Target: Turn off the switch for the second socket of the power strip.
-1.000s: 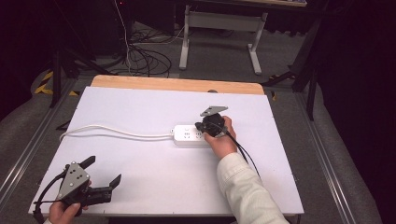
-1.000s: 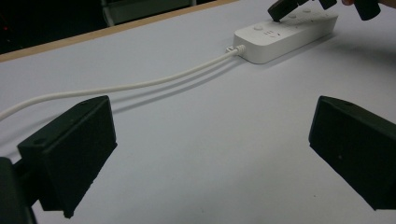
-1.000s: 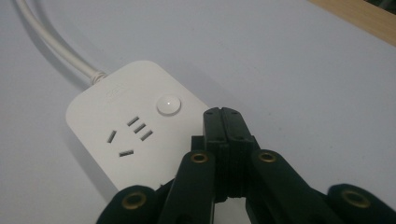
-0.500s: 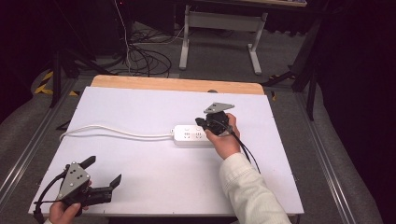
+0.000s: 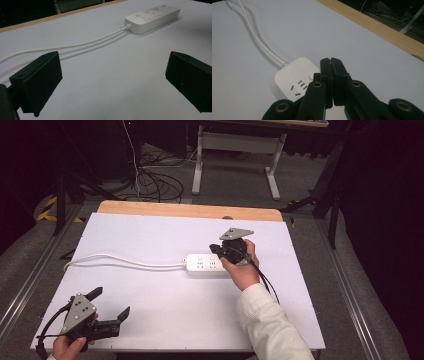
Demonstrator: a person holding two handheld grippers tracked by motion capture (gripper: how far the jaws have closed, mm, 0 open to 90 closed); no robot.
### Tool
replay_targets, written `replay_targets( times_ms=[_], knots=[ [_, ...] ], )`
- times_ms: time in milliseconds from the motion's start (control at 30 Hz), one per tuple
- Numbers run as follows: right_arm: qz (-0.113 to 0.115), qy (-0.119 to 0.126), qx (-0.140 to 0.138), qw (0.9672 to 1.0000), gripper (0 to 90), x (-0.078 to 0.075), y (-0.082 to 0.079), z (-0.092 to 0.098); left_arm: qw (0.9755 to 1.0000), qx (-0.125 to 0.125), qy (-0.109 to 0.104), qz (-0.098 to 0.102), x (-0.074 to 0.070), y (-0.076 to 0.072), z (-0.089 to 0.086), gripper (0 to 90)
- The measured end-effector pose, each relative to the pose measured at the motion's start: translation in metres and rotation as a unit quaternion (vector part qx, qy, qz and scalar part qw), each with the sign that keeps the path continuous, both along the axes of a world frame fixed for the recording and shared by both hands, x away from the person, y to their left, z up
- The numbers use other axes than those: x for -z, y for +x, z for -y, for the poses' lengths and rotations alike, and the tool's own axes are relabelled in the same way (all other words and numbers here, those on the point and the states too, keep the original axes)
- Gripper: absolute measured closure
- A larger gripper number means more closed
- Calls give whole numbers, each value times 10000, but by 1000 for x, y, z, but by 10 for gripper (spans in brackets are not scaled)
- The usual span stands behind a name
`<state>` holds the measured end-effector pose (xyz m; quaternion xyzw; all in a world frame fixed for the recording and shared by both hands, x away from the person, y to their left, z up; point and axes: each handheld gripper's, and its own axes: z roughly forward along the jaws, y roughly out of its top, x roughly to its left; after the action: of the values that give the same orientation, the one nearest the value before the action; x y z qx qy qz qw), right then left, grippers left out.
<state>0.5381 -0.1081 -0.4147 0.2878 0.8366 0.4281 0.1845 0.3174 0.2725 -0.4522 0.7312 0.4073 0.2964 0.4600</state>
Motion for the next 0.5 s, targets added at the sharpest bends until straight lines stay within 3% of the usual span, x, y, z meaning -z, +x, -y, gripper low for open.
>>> replay_targets(
  times_ms=[500],
  knots=[
    [111,161,-199,9996,480,-20,-22,6,10000,9,8,-16,0,1,1,15]
  ],
)
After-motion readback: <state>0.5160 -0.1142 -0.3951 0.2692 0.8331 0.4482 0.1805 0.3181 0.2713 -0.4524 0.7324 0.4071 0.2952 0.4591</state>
